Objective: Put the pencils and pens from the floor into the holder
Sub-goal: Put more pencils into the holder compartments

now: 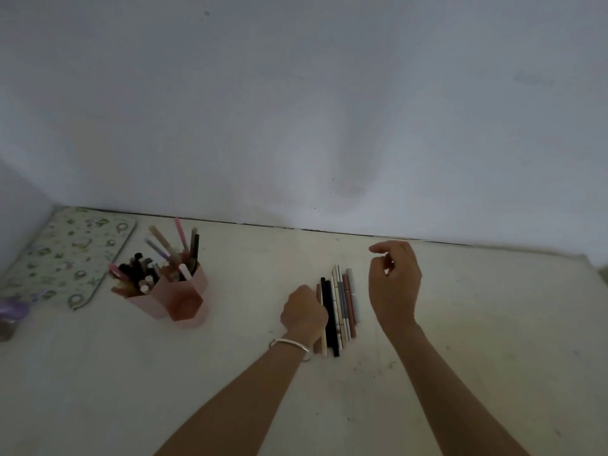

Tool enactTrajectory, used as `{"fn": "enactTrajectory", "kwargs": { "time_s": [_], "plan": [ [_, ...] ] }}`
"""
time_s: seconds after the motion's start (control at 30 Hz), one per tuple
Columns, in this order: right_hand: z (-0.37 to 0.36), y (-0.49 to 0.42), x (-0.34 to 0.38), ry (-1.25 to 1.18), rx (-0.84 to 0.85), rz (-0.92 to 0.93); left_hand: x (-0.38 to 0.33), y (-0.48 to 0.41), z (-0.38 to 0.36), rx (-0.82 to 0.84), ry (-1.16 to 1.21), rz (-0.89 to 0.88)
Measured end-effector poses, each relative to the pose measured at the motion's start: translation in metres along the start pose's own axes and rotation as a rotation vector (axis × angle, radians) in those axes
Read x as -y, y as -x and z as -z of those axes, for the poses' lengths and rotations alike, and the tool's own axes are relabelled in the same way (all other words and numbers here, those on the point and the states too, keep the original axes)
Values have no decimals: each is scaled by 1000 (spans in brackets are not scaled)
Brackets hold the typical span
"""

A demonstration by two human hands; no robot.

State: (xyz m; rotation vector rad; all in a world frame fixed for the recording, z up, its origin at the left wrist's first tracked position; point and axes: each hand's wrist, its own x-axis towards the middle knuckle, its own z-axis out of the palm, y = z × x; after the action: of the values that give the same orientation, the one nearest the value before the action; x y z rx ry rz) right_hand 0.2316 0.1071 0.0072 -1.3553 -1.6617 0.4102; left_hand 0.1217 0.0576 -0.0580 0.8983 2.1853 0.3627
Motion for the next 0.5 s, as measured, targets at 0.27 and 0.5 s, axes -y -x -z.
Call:
{"fn": "enactTrajectory", "kwargs": {
  "time_s": [0.27,0.5],
  "plan": [
    [-20,-12,-36,262,320,-329,-9,5,103,-325,443,-205],
    [-57,8,-61,454,545,-423,-3,33,171,-464,542,-410]
  ]
}}
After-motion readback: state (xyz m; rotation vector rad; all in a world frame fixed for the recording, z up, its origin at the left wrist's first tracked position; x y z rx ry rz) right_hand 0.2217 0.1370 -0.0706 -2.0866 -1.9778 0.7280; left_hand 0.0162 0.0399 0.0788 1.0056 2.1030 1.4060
